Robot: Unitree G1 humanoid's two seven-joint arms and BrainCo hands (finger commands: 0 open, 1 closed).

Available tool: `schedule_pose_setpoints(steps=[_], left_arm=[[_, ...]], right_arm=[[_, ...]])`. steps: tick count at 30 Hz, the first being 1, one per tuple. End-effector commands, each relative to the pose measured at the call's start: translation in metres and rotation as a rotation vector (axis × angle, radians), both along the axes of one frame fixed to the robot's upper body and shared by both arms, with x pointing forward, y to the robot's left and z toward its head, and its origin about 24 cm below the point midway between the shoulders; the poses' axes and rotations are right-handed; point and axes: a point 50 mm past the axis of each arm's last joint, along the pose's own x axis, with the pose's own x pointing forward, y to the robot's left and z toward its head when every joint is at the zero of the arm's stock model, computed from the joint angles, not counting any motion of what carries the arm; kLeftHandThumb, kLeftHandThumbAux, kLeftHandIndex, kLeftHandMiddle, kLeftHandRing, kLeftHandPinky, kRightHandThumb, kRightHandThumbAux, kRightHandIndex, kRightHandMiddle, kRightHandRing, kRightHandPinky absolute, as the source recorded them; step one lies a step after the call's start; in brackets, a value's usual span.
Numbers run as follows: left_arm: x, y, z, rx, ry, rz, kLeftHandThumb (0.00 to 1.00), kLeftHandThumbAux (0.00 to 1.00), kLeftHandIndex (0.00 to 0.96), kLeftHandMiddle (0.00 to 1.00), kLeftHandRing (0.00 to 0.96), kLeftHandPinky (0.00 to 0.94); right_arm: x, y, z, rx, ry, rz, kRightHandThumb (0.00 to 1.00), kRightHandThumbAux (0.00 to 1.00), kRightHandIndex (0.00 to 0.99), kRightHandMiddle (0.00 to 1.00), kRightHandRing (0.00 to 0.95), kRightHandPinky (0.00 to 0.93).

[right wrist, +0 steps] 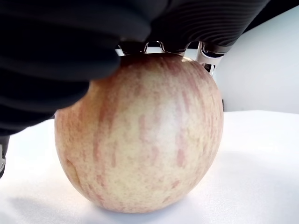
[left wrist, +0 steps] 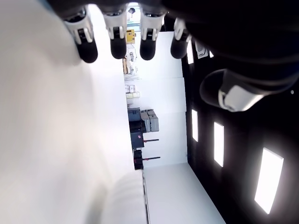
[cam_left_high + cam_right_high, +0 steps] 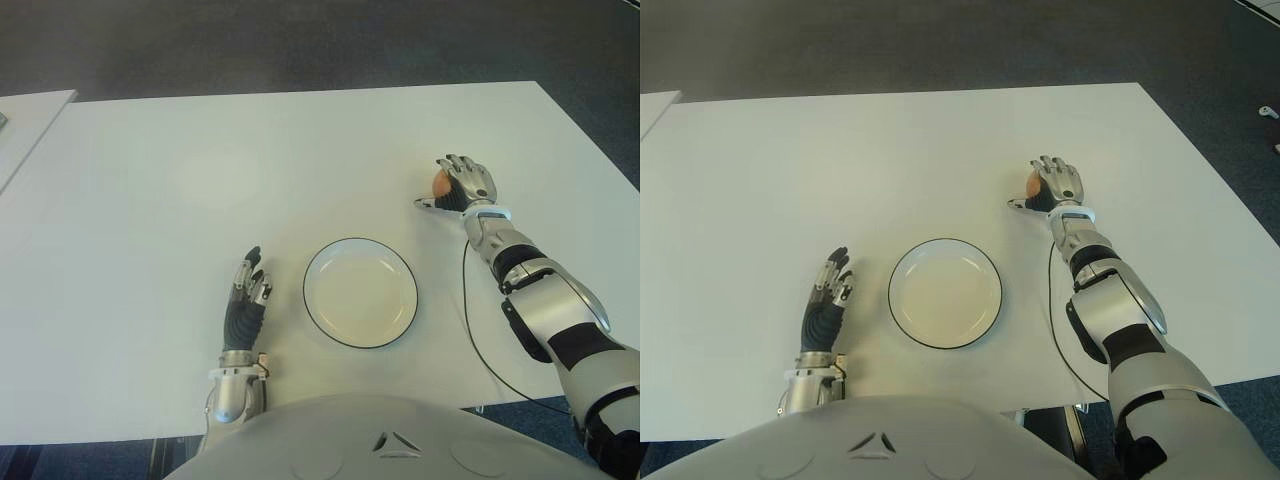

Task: Put the apples into the plate.

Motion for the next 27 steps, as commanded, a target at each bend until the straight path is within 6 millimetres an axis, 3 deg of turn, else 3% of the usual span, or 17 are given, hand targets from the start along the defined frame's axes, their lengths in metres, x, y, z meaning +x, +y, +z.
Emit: schedule_pose_setpoints(steps=[1, 8, 11, 14, 16, 18, 19, 23, 27], left_arm=[[-0.0339, 0.0116, -0.0316, 0.021, 0.239, 0.034, 0.039, 0.414, 0.000, 0.000, 0.000, 0.000], [-0.0339, 0.0131, -0.0293, 0.038, 0.222, 0.041, 0.030, 0.425, 0.000, 0.000, 0.000, 0.005], [-0.0348, 0.0142, -0.0294, 0.042, 0.224, 0.046, 0.028, 0.426, 0.000, 0.000, 0.000, 0.008], [-0.0353, 0.0146, -0.0288, 0.038, 0.219, 0.049, 0.025, 0.420, 0.000, 0.000, 0.000, 0.005], [-0.0357, 0.0146, -0.0286, 0.033, 0.216, 0.050, 0.023, 0.416, 0.000, 0.000, 0.000, 0.002], [-0.0363, 0.0149, -0.0286, 0.031, 0.214, 0.054, 0.021, 0.415, 0.000, 0.000, 0.000, 0.003], [-0.0364, 0.0150, -0.0287, 0.031, 0.214, 0.056, 0.021, 0.415, 0.000, 0.000, 0.000, 0.004], [-0.0375, 0.0162, -0.0286, 0.035, 0.211, 0.063, 0.021, 0.419, 0.000, 0.000, 0.000, 0.001], [-0.0380, 0.0177, -0.0278, 0.036, 0.206, 0.075, 0.026, 0.427, 0.000, 0.000, 0.000, 0.013]], right_arm=[[-0.0096, -0.0093, -0.0127, -0.003, 0.071, -0.048, 0.335, 0.391, 0.000, 0.030, 0.016, 0.000], [-0.0112, -0.0111, -0.0144, 0.001, 0.080, -0.059, 0.344, 0.394, 0.000, 0.034, 0.021, 0.018], [-0.0144, -0.0107, -0.0198, 0.016, 0.099, -0.081, 0.356, 0.407, 0.025, 0.064, 0.049, 0.076], [-0.0132, -0.0103, -0.0181, 0.041, 0.087, -0.085, 0.393, 0.430, 0.158, 0.147, 0.134, 0.162], [-0.0132, -0.0105, -0.0177, 0.053, 0.084, -0.086, 0.460, 0.451, 0.271, 0.376, 0.367, 0.346], [-0.0136, -0.0109, -0.0178, 0.051, 0.080, -0.081, 0.502, 0.465, 0.348, 0.487, 0.472, 0.441], [-0.0138, -0.0112, -0.0178, 0.047, 0.079, -0.079, 0.574, 0.550, 0.378, 0.542, 0.524, 0.501], [-0.0180, -0.0155, -0.0206, 0.018, 0.072, -0.079, 0.678, 0.671, 0.423, 0.649, 0.633, 0.611], [-0.0176, -0.0115, -0.0211, 0.049, 0.040, -0.098, 0.704, 0.698, 0.435, 0.709, 0.695, 0.678]])
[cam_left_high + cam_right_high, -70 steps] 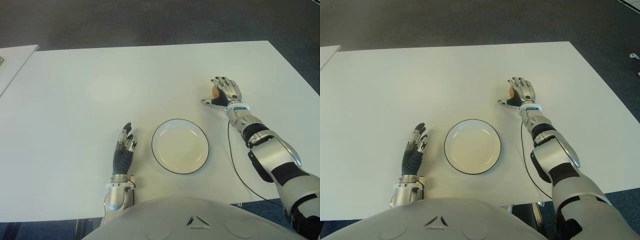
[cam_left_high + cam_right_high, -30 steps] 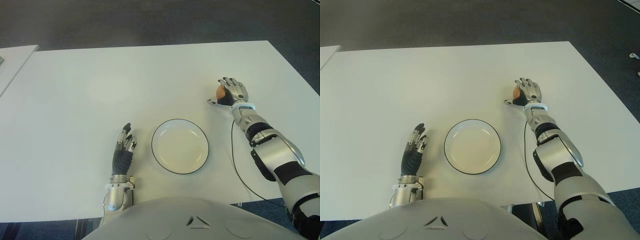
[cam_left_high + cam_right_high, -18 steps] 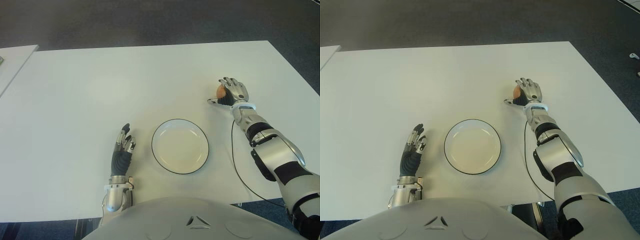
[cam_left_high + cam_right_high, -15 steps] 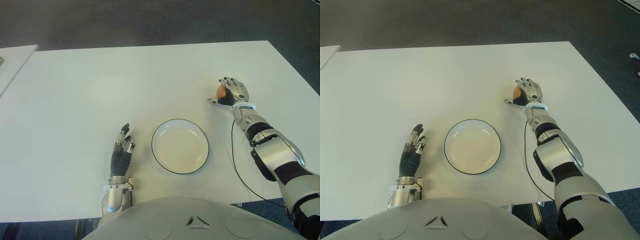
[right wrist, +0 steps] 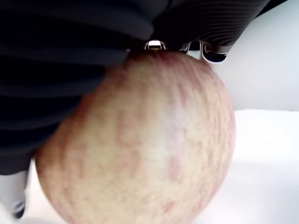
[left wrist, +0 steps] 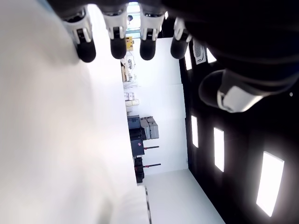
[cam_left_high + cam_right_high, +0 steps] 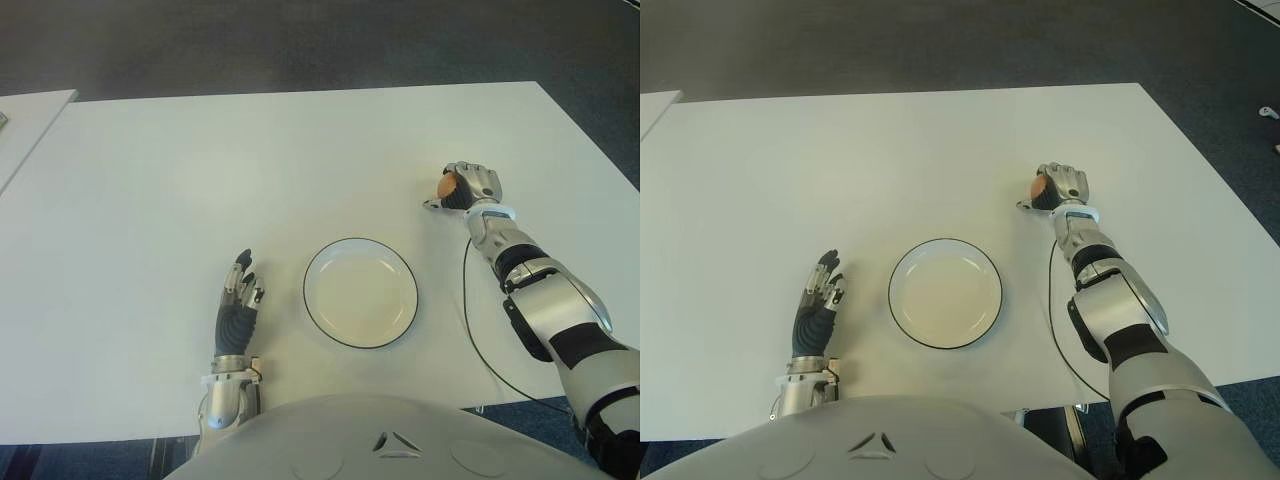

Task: Put the apples into the plate.

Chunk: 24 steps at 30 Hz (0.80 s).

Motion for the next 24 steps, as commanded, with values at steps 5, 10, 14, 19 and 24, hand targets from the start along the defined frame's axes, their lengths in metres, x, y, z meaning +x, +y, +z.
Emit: schedule_pose_setpoints(steps=[5, 10, 14, 19, 24], left_arm=[[-0.0308, 0.0103, -0.0276, 0.002, 0.208, 0.052, 0.033, 0.435, 0.001, 0.000, 0.000, 0.019], [-0.0299, 0.0106, -0.0280, -0.002, 0.204, 0.060, 0.042, 0.448, 0.008, 0.000, 0.000, 0.012], [-0.0295, 0.0108, -0.0284, -0.001, 0.202, 0.063, 0.046, 0.450, 0.012, 0.000, 0.000, 0.011], [-0.0283, 0.0110, -0.0295, -0.011, 0.196, 0.065, 0.054, 0.449, 0.018, 0.000, 0.000, 0.010], [-0.0270, 0.0116, -0.0304, -0.011, 0.196, 0.065, 0.057, 0.448, 0.017, 0.000, 0.000, 0.016]], right_arm=[[-0.0149, -0.0030, -0.0210, 0.041, 0.054, -0.060, 0.714, 0.707, 0.441, 0.758, 0.741, 0.733], [-0.0133, -0.0027, -0.0195, 0.052, 0.051, -0.072, 0.719, 0.709, 0.442, 0.776, 0.754, 0.716], [-0.0127, -0.0029, -0.0190, 0.067, 0.052, -0.084, 0.721, 0.709, 0.442, 0.761, 0.735, 0.669], [-0.0118, -0.0030, -0.0177, 0.083, 0.043, -0.094, 0.723, 0.708, 0.443, 0.743, 0.711, 0.599], [-0.0110, -0.0022, -0.0166, 0.096, 0.031, -0.098, 0.724, 0.707, 0.443, 0.746, 0.715, 0.609]])
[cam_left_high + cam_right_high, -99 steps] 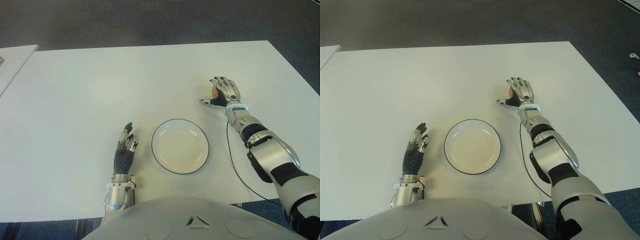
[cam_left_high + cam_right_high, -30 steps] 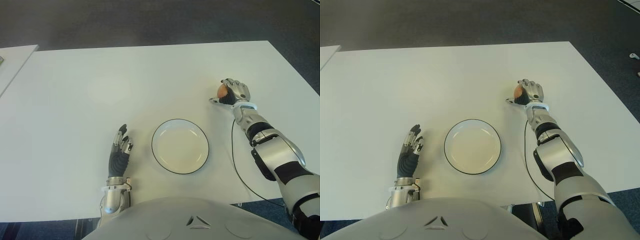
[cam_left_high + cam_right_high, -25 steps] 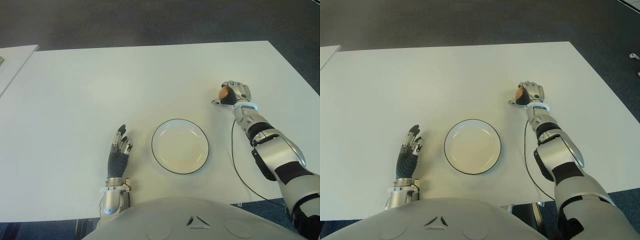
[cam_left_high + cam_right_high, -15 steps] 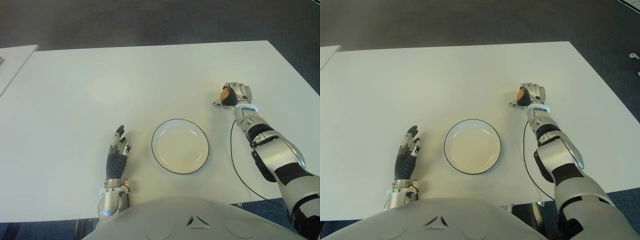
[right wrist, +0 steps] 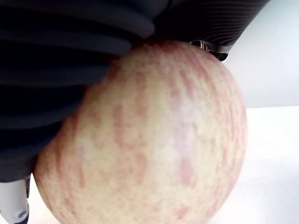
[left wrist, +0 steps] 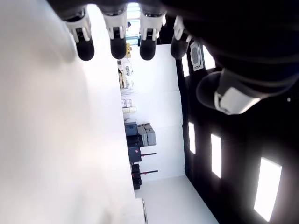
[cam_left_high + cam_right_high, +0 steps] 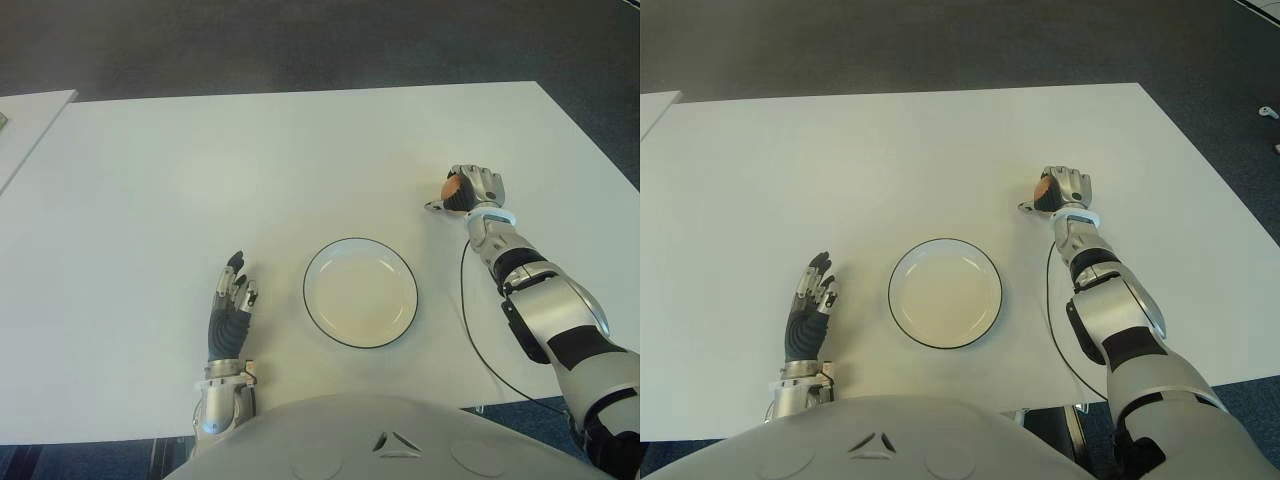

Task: Put the apples into the plate.

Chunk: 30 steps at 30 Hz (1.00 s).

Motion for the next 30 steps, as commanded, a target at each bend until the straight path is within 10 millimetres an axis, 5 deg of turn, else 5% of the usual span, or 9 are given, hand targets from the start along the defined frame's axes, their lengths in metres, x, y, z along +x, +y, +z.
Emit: schedule_pose_setpoints(steps=[1, 12, 20, 30], left_arm=[[-0.024, 0.004, -0.030, -0.010, 0.215, 0.027, 0.058, 0.447, 0.017, 0.000, 0.000, 0.016], [-0.021, 0.006, -0.030, -0.010, 0.208, 0.023, 0.052, 0.427, 0.011, 0.000, 0.000, 0.013], [-0.020, 0.007, -0.030, -0.016, 0.201, 0.020, 0.056, 0.418, 0.012, 0.000, 0.000, 0.018], [-0.019, 0.003, -0.032, -0.019, 0.212, 0.016, 0.049, 0.422, 0.007, 0.000, 0.000, 0.015]], right_arm=[[-0.010, -0.002, -0.015, 0.027, 0.064, -0.035, 0.724, 0.707, 0.443, 0.747, 0.715, 0.610], [-0.007, 0.000, -0.011, 0.036, 0.044, -0.032, 0.726, 0.706, 0.443, 0.739, 0.705, 0.521], [-0.006, -0.001, -0.009, 0.046, 0.036, -0.031, 0.726, 0.706, 0.443, 0.746, 0.717, 0.593], [0.015, 0.003, 0.025, 0.053, -0.080, 0.032, 0.727, 0.706, 0.443, 0.776, 0.740, 0.553]])
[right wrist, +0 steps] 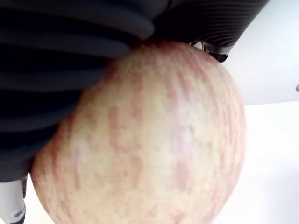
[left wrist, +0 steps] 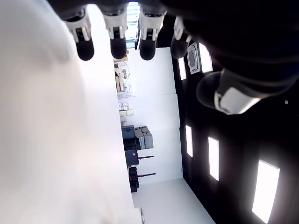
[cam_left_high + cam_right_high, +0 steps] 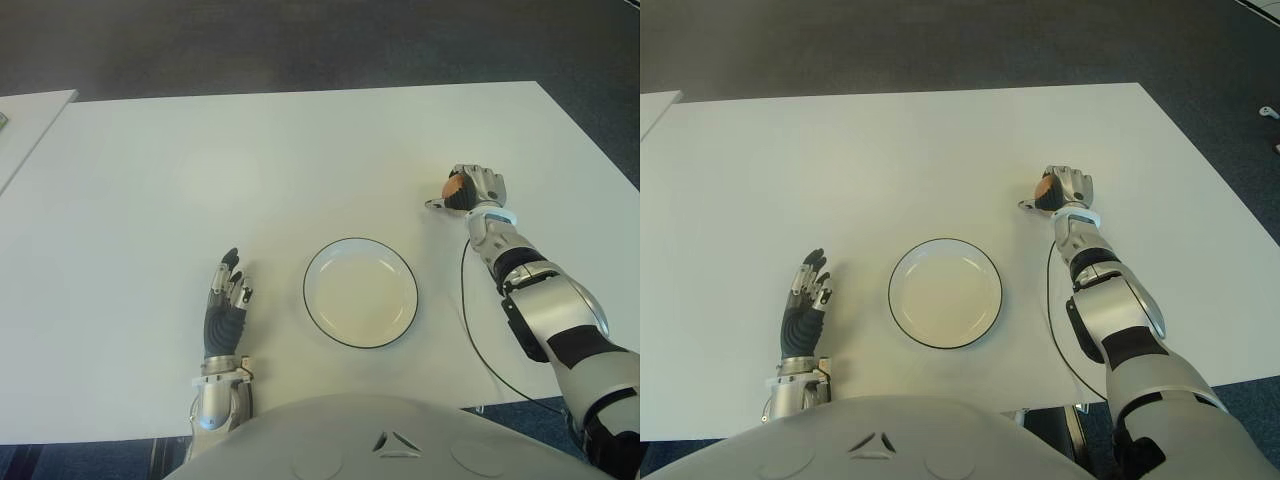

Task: Put the apples into the plate.

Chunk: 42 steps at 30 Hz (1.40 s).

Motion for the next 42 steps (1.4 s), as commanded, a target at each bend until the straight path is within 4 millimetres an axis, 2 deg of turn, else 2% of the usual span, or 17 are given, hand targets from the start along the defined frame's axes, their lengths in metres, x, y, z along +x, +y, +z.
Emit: schedule_pose_setpoints(steps=[1, 3, 9, 15, 24, 31, 34, 37, 42], left_arm=[[-0.023, -0.001, -0.032, -0.020, 0.225, 0.014, 0.048, 0.421, 0.006, 0.000, 0.000, 0.016], [-0.023, -0.002, -0.032, -0.020, 0.224, 0.013, 0.046, 0.418, 0.006, 0.000, 0.000, 0.013], [-0.022, -0.005, -0.032, -0.022, 0.219, 0.003, 0.034, 0.399, 0.010, 0.000, 0.000, 0.013], [-0.022, -0.006, -0.032, -0.019, 0.230, -0.008, 0.023, 0.385, 0.007, 0.000, 0.000, 0.020], [-0.023, -0.007, -0.032, -0.017, 0.242, -0.040, 0.014, 0.377, 0.002, 0.000, 0.000, 0.025], [-0.021, -0.008, -0.031, -0.018, 0.233, -0.051, 0.005, 0.381, 0.000, 0.000, 0.000, 0.009], [-0.020, -0.009, -0.031, -0.011, 0.228, -0.045, 0.006, 0.386, 0.000, 0.000, 0.000, 0.006], [-0.022, -0.008, -0.031, 0.001, 0.231, -0.040, 0.006, 0.395, 0.000, 0.000, 0.000, 0.009], [-0.022, -0.008, -0.031, -0.001, 0.233, -0.044, 0.003, 0.404, 0.000, 0.000, 0.000, 0.003]], right_arm=[[0.014, 0.002, 0.024, 0.018, -0.069, 0.040, 0.727, 0.706, 0.443, 0.779, 0.742, 0.558], [0.016, 0.002, 0.030, 0.016, -0.093, 0.059, 0.727, 0.706, 0.443, 0.786, 0.751, 0.585], [0.019, 0.006, 0.041, 0.022, -0.175, 0.123, 0.727, 0.707, 0.442, 0.814, 0.790, 0.745], [0.013, 0.024, 0.042, 0.053, -0.277, 0.267, 0.728, 0.708, 0.442, 0.843, 0.824, 0.830], [-0.004, 0.051, 0.033, 0.113, -0.302, 0.472, 0.734, 0.709, 0.441, 0.872, 0.850, 0.850], [-0.016, 0.072, 0.034, 0.123, -0.333, 0.630, 0.741, 0.708, 0.441, 0.873, 0.858, 0.847], [-0.022, 0.087, 0.036, 0.129, -0.340, 0.708, 0.743, 0.708, 0.441, 0.874, 0.860, 0.844], [-0.035, 0.112, 0.037, 0.153, -0.365, 0.809, 0.744, 0.708, 0.441, 0.873, 0.862, 0.842], [-0.052, 0.128, 0.039, 0.167, -0.375, 0.907, 0.744, 0.708, 0.441, 0.871, 0.861, 0.843]])
